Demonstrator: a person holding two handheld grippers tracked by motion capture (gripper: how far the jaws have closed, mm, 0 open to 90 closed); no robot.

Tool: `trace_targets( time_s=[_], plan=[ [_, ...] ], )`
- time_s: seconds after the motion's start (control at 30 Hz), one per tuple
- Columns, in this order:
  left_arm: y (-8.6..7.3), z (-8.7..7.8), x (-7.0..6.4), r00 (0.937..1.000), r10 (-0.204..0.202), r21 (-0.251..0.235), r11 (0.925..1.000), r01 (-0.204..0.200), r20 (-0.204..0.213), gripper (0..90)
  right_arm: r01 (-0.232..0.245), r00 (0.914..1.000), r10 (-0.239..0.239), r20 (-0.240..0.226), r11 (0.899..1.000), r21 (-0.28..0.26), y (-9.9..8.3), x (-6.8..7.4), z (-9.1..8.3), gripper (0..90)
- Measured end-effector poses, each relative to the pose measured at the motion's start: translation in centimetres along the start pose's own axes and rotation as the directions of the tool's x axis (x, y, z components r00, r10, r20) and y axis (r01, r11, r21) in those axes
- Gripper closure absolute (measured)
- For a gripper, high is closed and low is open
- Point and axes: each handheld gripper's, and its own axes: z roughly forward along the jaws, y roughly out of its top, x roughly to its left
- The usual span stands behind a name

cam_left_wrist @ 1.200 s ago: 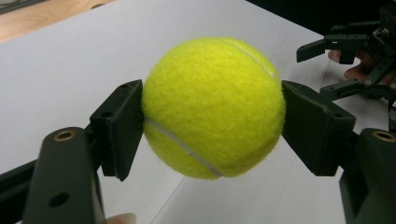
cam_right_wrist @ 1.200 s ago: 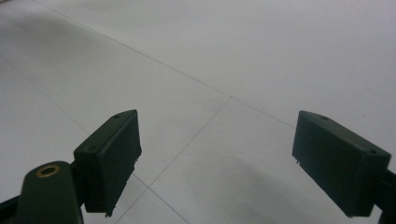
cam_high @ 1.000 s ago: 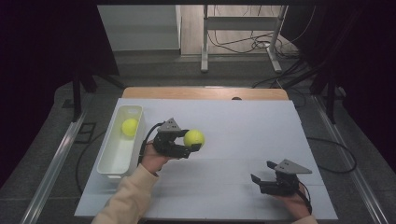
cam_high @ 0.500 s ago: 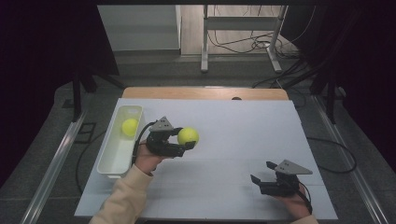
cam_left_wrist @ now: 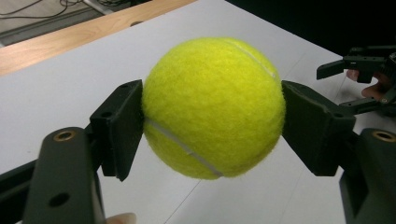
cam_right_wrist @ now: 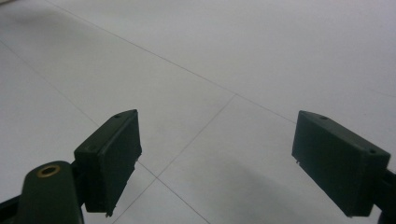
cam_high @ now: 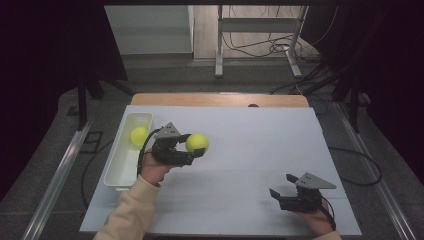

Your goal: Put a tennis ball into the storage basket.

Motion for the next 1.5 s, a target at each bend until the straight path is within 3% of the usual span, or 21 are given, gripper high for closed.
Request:
trace_targets(
  time_s=[0.5,0.73,1.5],
  plan=[
    [-0.1,-1.3,1.0,0.9992,-0.025,-0.021,0.9995,0.024,-0.032,26.4,0.006,1.0,-0.006,0.003,1.0,0.005,0.0,0.1,0.1,16.2],
    [-0.2,-2.1,1.6,0.9962,-0.044,-0.037,0.9984,0.042,-0.075,26.4,0.009,1.0,-0.009,0.003,1.0,0.007,0.0,0.2,0.1,16.2],
    [-0.4,-3.7,2.7,0.9894,-0.068,-0.054,0.9967,0.062,-0.129,26.4,0.014,0.9998,-0.014,0.011,1.0,0.015,0.0,0.3,0.2,16.2]
  ],
)
